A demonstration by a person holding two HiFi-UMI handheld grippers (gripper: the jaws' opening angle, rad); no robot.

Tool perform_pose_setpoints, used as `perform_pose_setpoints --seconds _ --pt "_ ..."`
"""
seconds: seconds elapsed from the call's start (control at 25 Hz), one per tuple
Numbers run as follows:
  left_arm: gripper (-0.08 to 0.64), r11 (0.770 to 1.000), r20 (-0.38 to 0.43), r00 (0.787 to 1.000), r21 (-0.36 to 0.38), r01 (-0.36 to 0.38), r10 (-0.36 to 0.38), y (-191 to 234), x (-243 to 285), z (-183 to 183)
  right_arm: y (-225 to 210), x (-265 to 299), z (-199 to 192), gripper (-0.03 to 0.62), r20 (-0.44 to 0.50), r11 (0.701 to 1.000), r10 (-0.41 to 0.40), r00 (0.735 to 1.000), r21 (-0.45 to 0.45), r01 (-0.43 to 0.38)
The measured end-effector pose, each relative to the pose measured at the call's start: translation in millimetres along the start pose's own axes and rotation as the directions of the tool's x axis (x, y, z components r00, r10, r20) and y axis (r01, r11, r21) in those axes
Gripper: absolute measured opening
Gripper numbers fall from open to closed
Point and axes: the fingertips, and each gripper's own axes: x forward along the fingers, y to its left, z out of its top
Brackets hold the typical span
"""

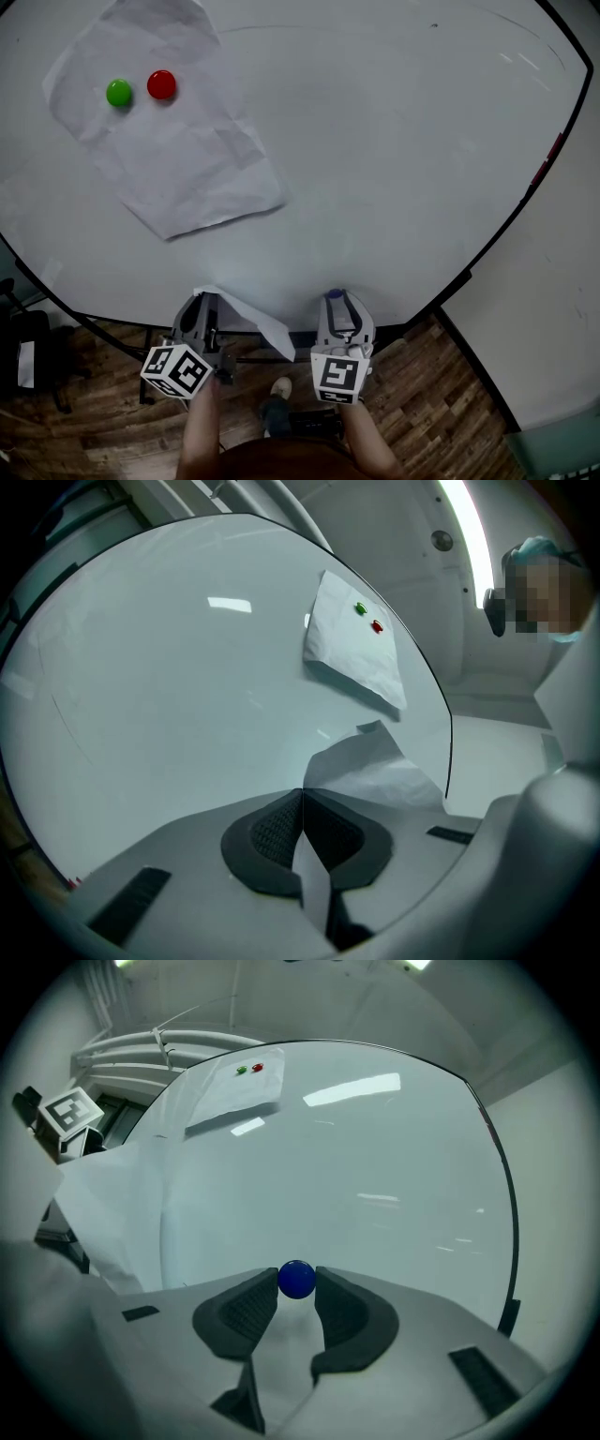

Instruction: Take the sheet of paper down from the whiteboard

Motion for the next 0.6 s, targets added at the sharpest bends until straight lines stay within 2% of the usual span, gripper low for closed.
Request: perform_pose_setpoints --seconds 0.6 --pt "0.025 1.0 0.0 1.0 0.002 -0.006 0.006 0.5 3.3 0.4 -3.3 1.2 -7.5 0.137 -0.006 1.0 -0.005 1.0 0.008 0.005"
